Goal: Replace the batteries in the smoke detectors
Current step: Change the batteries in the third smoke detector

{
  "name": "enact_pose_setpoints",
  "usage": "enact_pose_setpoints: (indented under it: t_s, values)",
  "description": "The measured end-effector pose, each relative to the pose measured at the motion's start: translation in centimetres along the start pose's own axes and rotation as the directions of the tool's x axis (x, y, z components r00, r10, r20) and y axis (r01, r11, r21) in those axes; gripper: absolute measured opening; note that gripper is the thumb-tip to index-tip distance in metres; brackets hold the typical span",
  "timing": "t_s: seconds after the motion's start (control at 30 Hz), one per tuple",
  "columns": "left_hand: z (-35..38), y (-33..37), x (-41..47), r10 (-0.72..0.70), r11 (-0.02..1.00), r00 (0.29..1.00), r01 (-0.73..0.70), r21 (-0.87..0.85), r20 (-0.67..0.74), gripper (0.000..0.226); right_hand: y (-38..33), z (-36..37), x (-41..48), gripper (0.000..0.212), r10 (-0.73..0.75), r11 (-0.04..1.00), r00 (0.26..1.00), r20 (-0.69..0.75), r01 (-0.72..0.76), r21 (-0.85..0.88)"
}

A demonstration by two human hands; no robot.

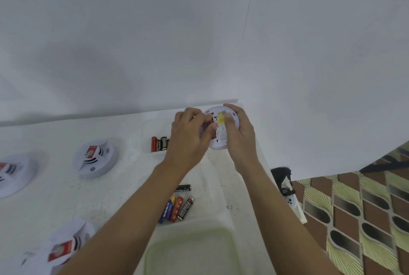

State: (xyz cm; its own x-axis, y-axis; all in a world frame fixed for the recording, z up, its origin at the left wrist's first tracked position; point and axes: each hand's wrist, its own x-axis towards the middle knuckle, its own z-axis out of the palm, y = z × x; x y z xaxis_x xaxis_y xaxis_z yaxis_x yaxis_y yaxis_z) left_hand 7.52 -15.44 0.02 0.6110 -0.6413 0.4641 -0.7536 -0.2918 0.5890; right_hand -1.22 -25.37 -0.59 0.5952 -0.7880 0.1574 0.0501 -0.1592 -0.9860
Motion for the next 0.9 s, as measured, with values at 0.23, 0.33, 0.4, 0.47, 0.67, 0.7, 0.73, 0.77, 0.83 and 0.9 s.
enact_pose_setpoints:
  t_s: [0.23,0.33,0.4,0.47,0.67,0.7,0.73,0.77,0.83,0.9]
  values:
    - [-0.4,0.0,-1.5,0.021,0.979,0.997,-0.036,0.201,0.078,0.054,0.4,-0.3,-0.1,0.022,0.05,0.998,0.999,-0.001,-0.049,0.029]
    - [-0.8,-0.1,-1.5,0.014,0.985,0.993,-0.034,0.172,0.117,0.058,0.4,0.0,-0.2,0.023,0.056,0.997,0.998,-0.003,-0.056,0.047]
    - [-1.0,-0.4,-1.5,0.008,0.987,0.989,-0.032,0.155,0.148,0.061,0.3,0.1,-0.2,0.023,0.045,0.998,0.999,-0.002,-0.045,0.047]
    - [-1.2,-0.6,-1.5,0.012,0.987,0.983,-0.041,0.157,0.185,0.061,0.2,0.1,-0.2,0.025,0.04,0.998,0.999,0.0,-0.04,0.041]
    - [-2.6,-0.4,-1.2,-0.072,0.978,0.989,0.096,-0.187,0.129,0.025,-0.8,-0.2,-0.6,0.025,-0.037,0.999,0.999,0.033,0.036,0.033]
    - [-2.8,-0.1,-1.1,-0.1,0.966,0.99,0.12,-0.229,0.1,0.019,-1.0,-0.2,-0.6,0.024,-0.049,0.999,0.998,0.043,0.048,0.025]
    - [-3.0,0.2,-1.1,-0.128,0.954,0.989,0.143,-0.263,0.075,0.017,-1.1,-0.1,-0.7,0.024,-0.057,0.998,0.997,0.048,0.056,0.02]
    - [-3.1,0.5,-1.1,-0.148,0.942,0.988,0.157,-0.295,0.052,0.016,-1.2,0.1,-0.7,0.024,-0.063,0.998,0.997,0.049,0.062,0.015]
    - [-3.4,1.0,-1.2,-0.159,0.928,0.987,0.154,-0.34,0.011,0.019,-1.4,0.1,-0.8,0.025,-0.076,0.997,0.996,0.046,0.076,0.014]
    - [-3.6,1.4,-1.3,-0.16,0.928,0.987,0.141,-0.346,-0.028,0.02,-1.5,0.0,-0.7,0.025,-0.083,0.996,0.995,0.053,0.082,0.023]
